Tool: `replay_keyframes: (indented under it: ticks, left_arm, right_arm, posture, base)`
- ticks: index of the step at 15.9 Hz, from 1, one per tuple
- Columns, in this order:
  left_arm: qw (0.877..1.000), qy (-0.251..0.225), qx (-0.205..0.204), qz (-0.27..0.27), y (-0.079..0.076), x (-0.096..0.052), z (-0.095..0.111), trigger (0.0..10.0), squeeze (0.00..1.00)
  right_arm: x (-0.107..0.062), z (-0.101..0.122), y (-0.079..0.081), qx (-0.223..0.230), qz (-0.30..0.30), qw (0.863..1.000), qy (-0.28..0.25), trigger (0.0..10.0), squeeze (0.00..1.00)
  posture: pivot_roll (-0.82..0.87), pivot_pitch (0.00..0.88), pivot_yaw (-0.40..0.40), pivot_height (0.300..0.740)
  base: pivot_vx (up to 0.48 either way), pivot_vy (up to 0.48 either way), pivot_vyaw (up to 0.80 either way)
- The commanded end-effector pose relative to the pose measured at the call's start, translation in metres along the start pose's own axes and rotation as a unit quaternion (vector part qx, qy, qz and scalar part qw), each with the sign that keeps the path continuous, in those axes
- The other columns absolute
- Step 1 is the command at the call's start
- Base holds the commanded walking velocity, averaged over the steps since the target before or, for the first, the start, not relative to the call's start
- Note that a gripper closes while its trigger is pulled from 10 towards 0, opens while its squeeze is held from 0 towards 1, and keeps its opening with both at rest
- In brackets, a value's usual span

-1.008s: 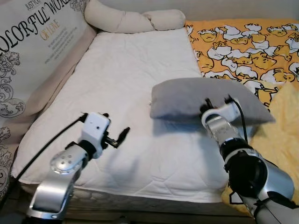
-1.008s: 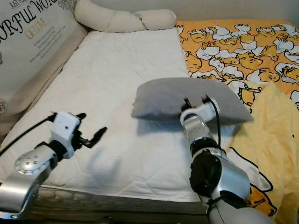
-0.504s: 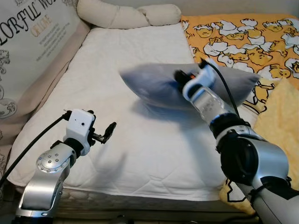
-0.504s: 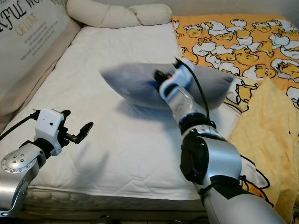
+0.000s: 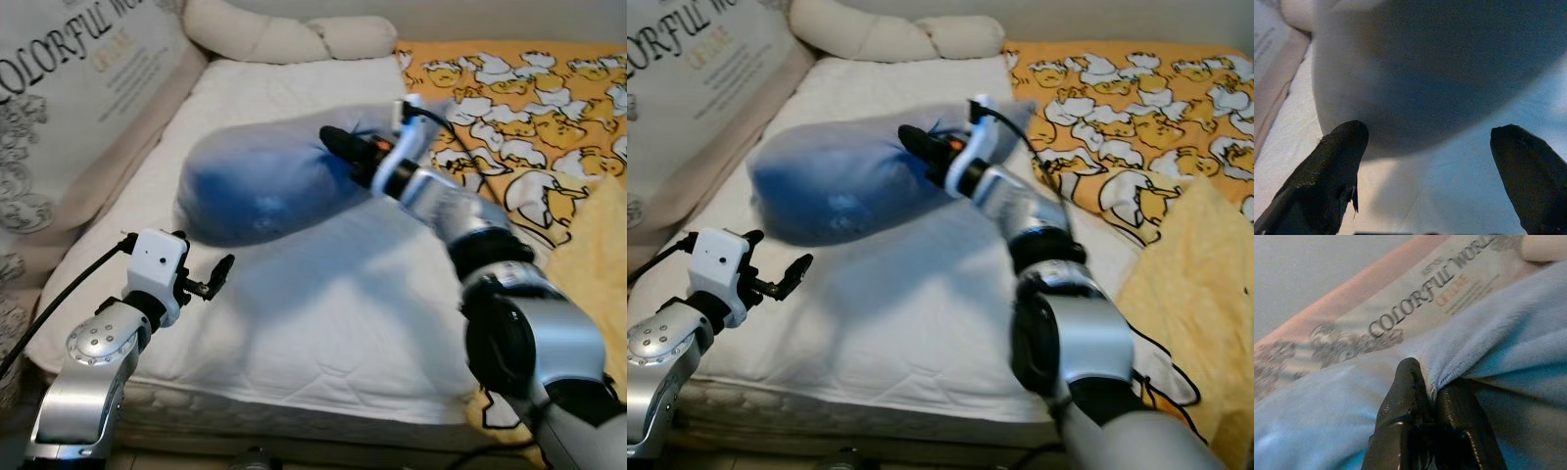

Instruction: Clean up the room

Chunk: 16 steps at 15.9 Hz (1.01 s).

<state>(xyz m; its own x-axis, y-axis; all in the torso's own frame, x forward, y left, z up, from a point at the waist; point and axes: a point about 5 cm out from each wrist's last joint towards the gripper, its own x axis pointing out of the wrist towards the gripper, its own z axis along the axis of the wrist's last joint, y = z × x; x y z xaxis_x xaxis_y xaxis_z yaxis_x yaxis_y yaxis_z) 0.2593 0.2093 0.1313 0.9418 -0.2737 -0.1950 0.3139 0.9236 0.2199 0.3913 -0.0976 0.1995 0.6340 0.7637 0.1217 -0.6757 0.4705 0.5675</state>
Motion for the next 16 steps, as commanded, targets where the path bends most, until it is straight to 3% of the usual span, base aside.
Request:
replay_keyframes:
  ticks: [1, 2, 4, 6, 7, 10, 12, 13, 15, 16]
  left_arm:
    - [1.000, 0.000, 0.002, 0.010, 0.005, -0.001, 0.000, 10.0, 0.00]
    - [1.000, -0.001, 0.001, 0.007, 0.003, 0.001, 0.001, 10.0, 0.00]
    - [1.000, -0.002, 0.000, 0.002, 0.002, 0.004, 0.001, 10.0, 0.00]
    - [1.000, -0.003, -0.004, -0.013, -0.003, 0.010, 0.002, 10.0, 0.00]
    - [1.000, -0.004, -0.007, -0.023, -0.007, 0.014, 0.003, 10.0, 0.00]
    - [0.999, -0.011, -0.007, -0.030, -0.007, 0.026, 0.008, 10.0, 0.00]
    - [0.999, -0.021, -0.021, -0.034, -0.004, 0.039, 0.015, 10.0, 0.00]
    - [0.998, -0.021, -0.043, -0.046, -0.005, 0.049, 0.017, 10.0, 0.00]
    - [0.991, -0.023, -0.102, -0.082, -0.011, 0.071, 0.020, 10.0, 0.00]
    - [0.990, -0.020, -0.113, -0.085, -0.013, 0.084, 0.017, 10.0, 0.96]
  right_arm:
    - [-0.017, -0.004, -0.010, 0.007, 0.002, 1.000, 0.010, 0.0, 0.00]
    - [-0.040, -0.026, -0.034, 0.029, -0.060, 0.997, 0.036, 0.0, 0.00]
    - [-0.060, -0.048, -0.052, 0.035, -0.122, 0.989, 0.071, 0.0, 0.00]
    - [-0.098, -0.088, -0.076, 0.041, -0.239, 0.962, 0.125, 0.0, 0.00]
    - [-0.111, -0.097, -0.083, 0.030, -0.281, 0.949, 0.143, 0.0, 0.00]
    - [-0.118, -0.095, -0.087, 0.004, -0.302, 0.940, 0.155, 0.0, 0.00]
    - [-0.130, -0.092, -0.092, -0.056, -0.311, 0.927, 0.200, 0.0, 0.00]
    - [-0.136, -0.088, -0.096, -0.071, -0.332, 0.919, 0.201, 0.0, 0.00]
    - [-0.140, -0.079, -0.099, -0.075, -0.348, 0.916, 0.184, 0.0, 0.00]
    - [-0.138, -0.078, -0.098, -0.077, -0.342, 0.919, 0.182, 0.0, 0.00]
  posture:
    - [0.08, 0.000, 0.044, 0.740]
    - [0.07, 0.000, 0.053, 0.740]
    - [0.06, 0.000, 0.064, 0.740]
    - [0.05, 0.000, 0.070, 0.740]
    - [0.05, 0.000, 0.070, 0.740]
    - [0.05, 0.000, 0.079, 0.740]
    - [0.04, 0.000, 0.078, 0.740]
    - [0.04, 0.000, 0.075, 0.740]
    - [0.03, 0.000, 0.071, 0.740]
    - [0.03, 0.000, 0.072, 0.740]
  base:
    - [0.000, 0.000, 0.00]
    - [0.000, 0.000, 0.00]
    - [0.000, 0.000, 0.00]
    - [0.000, 0.000, 0.00]
    - [0.000, 0.000, 0.00]
    - [0.000, 0.000, 0.00]
    - [0.000, 0.000, 0.00]
    - [0.000, 0.000, 0.00]
    - [0.000, 0.000, 0.00]
    - [0.000, 0.000, 0.00]
